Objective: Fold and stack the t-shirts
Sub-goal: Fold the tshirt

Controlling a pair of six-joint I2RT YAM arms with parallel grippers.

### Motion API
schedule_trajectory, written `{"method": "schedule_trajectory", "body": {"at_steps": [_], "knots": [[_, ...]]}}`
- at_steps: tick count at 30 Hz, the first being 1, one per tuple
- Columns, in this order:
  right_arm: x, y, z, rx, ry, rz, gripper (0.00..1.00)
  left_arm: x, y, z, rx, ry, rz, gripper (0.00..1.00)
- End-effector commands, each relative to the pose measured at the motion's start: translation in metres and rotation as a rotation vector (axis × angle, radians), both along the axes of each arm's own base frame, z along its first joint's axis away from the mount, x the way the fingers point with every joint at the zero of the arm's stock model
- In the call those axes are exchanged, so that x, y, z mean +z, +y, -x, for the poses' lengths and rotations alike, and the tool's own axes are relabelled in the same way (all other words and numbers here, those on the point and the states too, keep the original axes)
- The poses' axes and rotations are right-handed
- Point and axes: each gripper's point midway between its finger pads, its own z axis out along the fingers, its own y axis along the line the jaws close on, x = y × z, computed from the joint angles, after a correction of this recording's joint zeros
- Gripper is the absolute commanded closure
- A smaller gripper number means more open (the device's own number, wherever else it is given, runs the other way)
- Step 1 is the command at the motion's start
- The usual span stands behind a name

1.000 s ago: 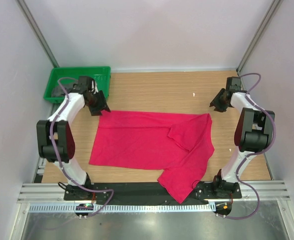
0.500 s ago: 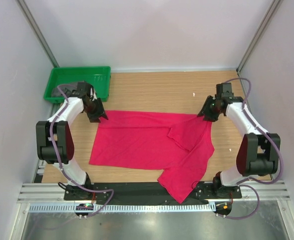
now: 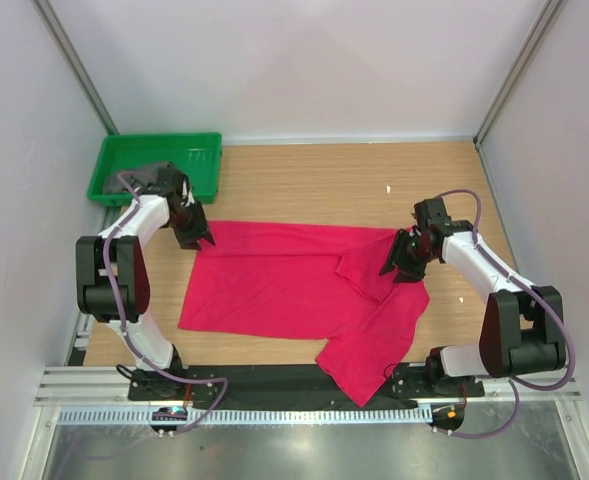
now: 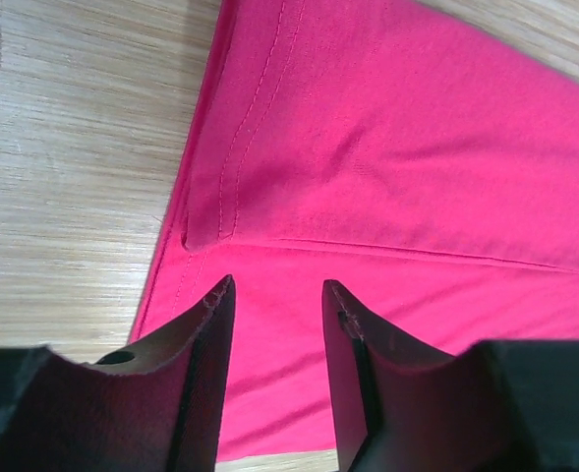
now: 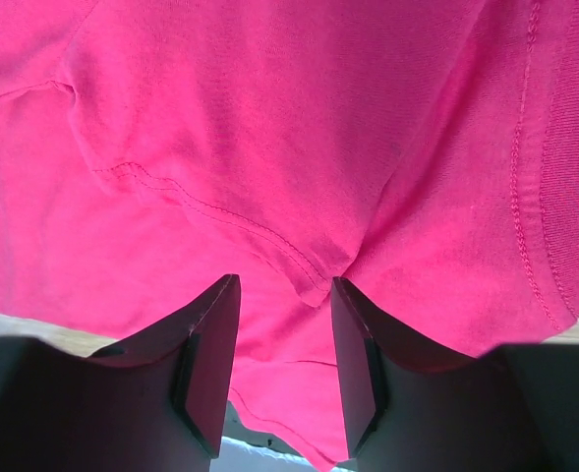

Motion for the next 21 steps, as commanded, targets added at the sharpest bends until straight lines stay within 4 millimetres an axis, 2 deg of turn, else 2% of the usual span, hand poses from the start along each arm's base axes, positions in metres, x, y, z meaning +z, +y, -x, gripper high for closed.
{"method": "schedule_trajectory", "body": {"at_steps": [1, 4, 7, 8, 11, 14, 21], "knots": [[0.005, 0.000, -0.002, -0.021, -0.019, -0.006, 0.52, 0.006, 0.004, -0.002, 0.003, -0.027, -0.005, 0.59], [0.003, 0.012, 0.005, -0.040, 0.017, -0.083, 0.53, 0.014, -0.016, 0.004, -0.008, -0.034, 0.087, 0.62], [-0.008, 0.019, 0.014, -0.059, 0.052, -0.133, 0.53, 0.022, -0.052, 0.012, -0.072, -0.043, 0.159, 0.57], [-0.011, 0.021, 0.014, -0.061, 0.055, -0.144, 0.53, 0.024, -0.070, 0.017, -0.098, -0.042, 0.179, 0.57], [-0.019, 0.026, 0.023, -0.074, 0.096, -0.175, 0.53, 0.027, -0.098, 0.025, -0.144, -0.053, 0.205, 0.55], [-0.024, 0.023, 0.029, -0.085, 0.110, -0.163, 0.53, 0.027, -0.113, 0.029, -0.183, -0.048, 0.217, 0.56], [-0.036, 0.024, 0.030, -0.105, 0.125, -0.171, 0.54, 0.027, -0.118, 0.032, -0.195, -0.039, 0.225, 0.58]]}}
